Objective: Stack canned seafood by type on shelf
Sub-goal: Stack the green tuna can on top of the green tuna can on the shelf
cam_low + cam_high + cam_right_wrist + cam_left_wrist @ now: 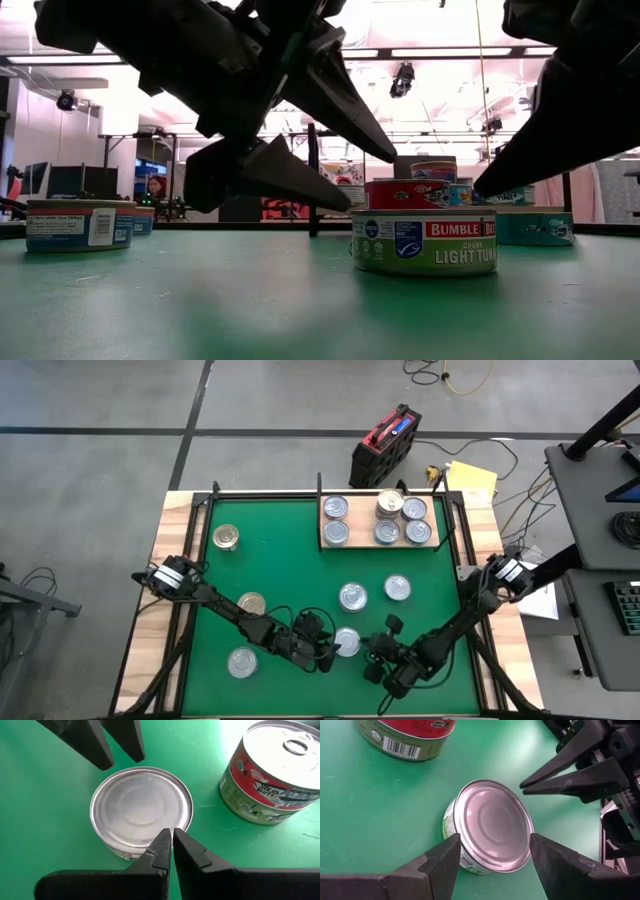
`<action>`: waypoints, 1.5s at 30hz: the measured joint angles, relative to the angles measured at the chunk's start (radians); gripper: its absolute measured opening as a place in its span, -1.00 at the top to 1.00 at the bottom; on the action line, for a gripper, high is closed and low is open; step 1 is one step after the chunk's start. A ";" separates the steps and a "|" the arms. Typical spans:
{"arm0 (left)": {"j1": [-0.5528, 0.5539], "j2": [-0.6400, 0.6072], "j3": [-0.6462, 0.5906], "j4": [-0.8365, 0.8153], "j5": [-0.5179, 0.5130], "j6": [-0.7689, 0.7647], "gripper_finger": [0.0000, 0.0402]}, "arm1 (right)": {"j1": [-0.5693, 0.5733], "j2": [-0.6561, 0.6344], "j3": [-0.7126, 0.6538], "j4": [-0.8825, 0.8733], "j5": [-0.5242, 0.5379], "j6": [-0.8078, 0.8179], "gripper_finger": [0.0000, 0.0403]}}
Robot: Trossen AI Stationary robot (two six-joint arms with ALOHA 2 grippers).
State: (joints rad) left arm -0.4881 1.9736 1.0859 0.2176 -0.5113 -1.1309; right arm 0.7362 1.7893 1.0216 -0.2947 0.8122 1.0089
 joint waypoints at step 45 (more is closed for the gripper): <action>-0.024 0.002 -0.042 -0.015 0.001 -0.149 -0.11 | 0.032 0.106 -0.025 0.113 0.075 -0.108 0.94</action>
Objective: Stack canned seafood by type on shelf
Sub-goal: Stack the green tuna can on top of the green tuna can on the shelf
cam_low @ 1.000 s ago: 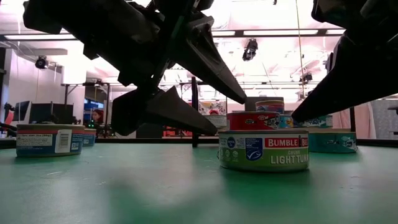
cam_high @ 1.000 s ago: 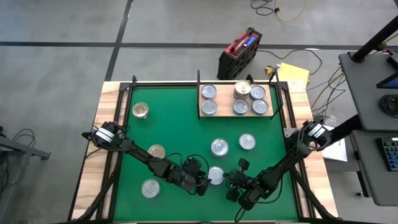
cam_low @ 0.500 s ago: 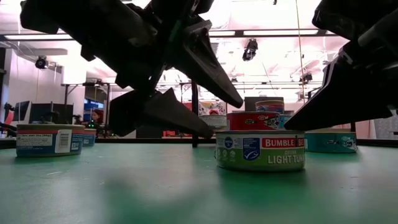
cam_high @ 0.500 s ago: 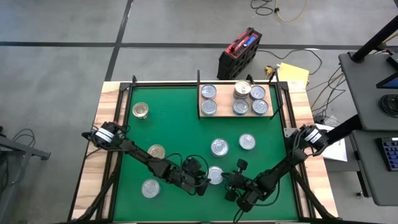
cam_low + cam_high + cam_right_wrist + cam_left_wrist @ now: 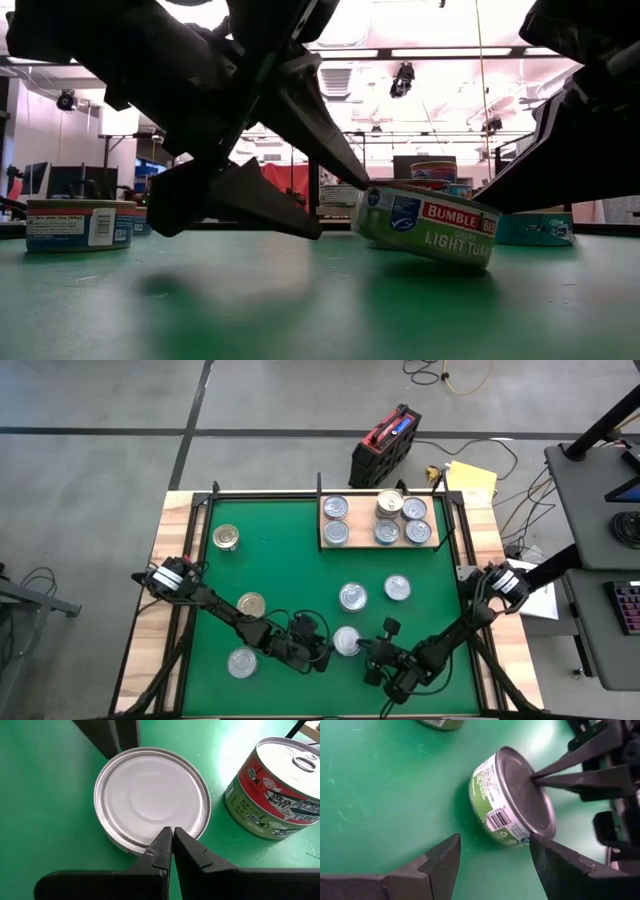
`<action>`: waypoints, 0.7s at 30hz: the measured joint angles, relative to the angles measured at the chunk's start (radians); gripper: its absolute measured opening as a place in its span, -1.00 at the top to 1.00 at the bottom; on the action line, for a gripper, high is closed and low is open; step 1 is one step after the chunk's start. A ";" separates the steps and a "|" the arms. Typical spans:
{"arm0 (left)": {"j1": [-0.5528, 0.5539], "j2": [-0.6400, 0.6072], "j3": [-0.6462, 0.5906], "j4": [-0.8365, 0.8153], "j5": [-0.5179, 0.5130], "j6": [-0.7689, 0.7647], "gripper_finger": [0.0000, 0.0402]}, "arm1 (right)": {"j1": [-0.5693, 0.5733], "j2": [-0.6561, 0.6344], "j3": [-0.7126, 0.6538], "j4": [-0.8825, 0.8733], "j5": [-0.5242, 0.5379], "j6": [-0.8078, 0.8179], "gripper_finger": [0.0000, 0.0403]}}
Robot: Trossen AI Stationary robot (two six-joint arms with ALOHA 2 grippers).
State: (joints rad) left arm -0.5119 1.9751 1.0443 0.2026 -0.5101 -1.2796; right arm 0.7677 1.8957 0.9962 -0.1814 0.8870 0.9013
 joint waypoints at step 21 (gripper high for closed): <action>0.019 0.000 0.000 0.069 0.003 0.020 -0.11 | -0.001 0.009 -0.006 -0.006 -0.074 -0.021 0.94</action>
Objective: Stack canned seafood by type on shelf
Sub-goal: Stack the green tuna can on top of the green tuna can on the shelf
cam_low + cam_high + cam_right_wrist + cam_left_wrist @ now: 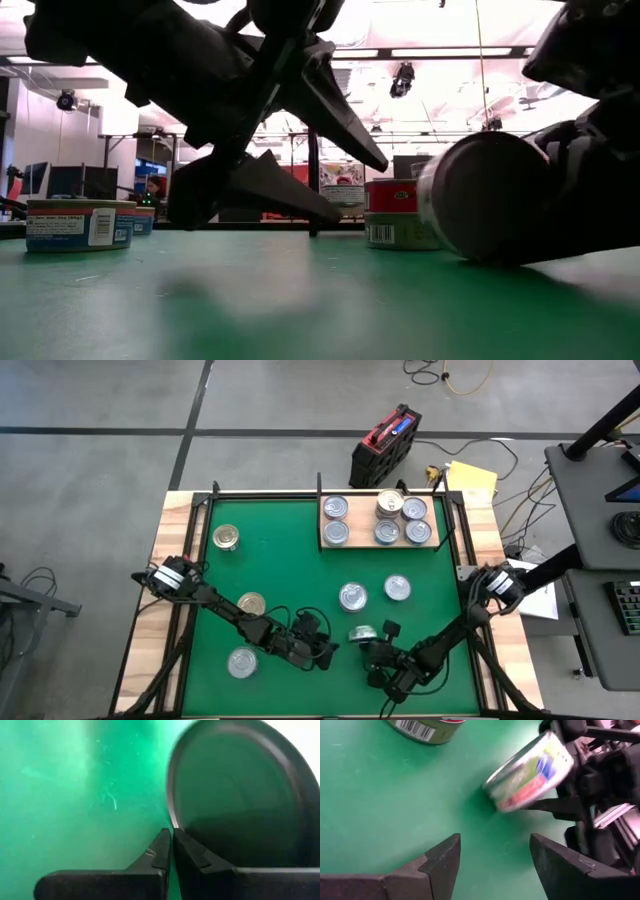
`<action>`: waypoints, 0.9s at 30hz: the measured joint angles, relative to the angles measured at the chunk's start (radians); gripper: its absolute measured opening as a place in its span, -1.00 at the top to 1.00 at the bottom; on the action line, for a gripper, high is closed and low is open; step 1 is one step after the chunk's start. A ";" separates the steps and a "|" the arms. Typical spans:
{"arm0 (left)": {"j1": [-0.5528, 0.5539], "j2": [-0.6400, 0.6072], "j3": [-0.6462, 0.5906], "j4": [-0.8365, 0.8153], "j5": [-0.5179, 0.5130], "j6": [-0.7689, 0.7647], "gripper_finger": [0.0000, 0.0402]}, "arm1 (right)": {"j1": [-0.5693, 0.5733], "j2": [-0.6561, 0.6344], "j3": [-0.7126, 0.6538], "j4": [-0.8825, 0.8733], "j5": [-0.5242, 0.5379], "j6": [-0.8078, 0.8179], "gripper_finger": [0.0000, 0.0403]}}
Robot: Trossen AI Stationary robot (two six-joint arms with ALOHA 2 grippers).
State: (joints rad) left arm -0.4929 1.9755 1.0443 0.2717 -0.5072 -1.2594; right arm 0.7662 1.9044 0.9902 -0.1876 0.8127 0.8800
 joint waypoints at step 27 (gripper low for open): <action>0.007 -0.002 0.048 0.019 -0.009 0.446 -0.10 | 0.028 -0.154 0.017 -0.064 0.018 -0.069 0.94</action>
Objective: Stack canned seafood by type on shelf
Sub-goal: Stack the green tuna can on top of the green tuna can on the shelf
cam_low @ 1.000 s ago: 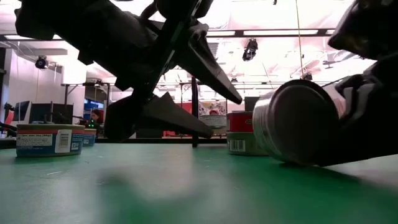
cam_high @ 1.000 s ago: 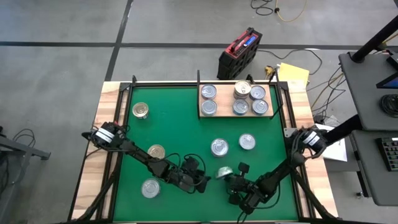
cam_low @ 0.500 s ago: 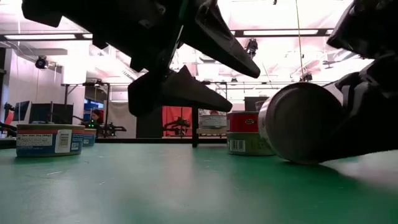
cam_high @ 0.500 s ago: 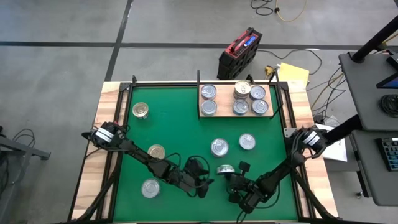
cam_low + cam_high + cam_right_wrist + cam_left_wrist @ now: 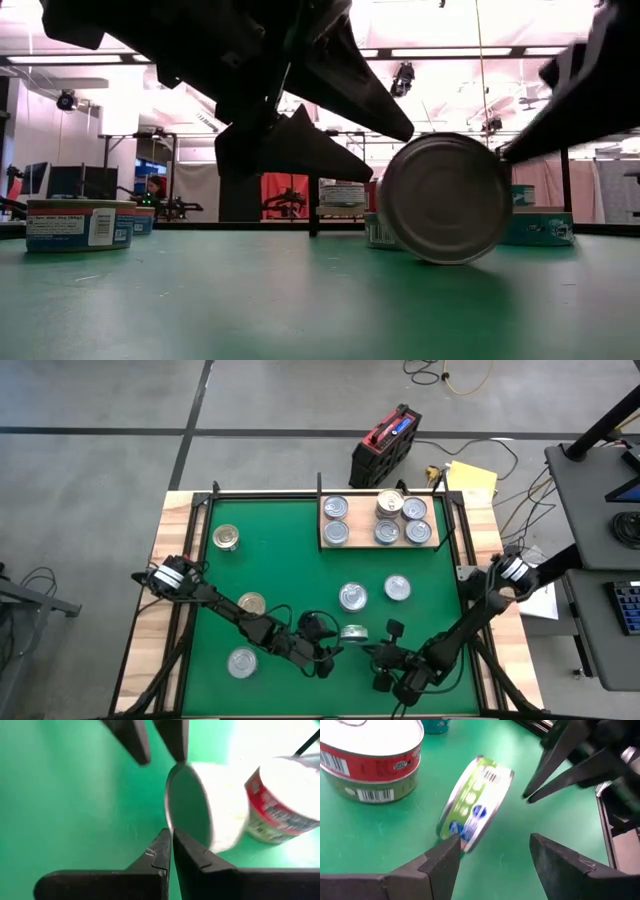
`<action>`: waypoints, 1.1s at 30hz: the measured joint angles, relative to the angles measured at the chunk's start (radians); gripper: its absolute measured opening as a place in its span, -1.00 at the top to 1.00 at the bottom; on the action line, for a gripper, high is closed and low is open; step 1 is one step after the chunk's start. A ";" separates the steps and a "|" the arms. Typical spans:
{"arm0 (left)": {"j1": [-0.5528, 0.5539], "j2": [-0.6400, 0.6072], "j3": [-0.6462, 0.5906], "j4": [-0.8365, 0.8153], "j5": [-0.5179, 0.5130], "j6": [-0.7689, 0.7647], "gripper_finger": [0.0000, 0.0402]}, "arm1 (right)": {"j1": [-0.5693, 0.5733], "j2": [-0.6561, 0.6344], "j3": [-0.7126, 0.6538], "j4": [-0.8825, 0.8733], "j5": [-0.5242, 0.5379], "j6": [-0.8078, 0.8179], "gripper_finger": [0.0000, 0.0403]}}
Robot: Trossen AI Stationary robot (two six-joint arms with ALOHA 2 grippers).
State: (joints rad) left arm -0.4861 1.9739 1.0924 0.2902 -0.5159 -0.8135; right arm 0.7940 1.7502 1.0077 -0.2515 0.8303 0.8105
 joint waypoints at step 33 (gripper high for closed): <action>0.017 -0.006 -0.002 -0.052 0.004 0.155 -0.11 | -0.245 -0.261 0.000 -0.184 -0.394 -0.300 -0.27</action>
State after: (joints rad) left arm -0.4690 1.9680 1.0906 0.2377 -0.5115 -0.6585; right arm 0.5490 1.4889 1.0073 -0.4354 0.4367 0.5106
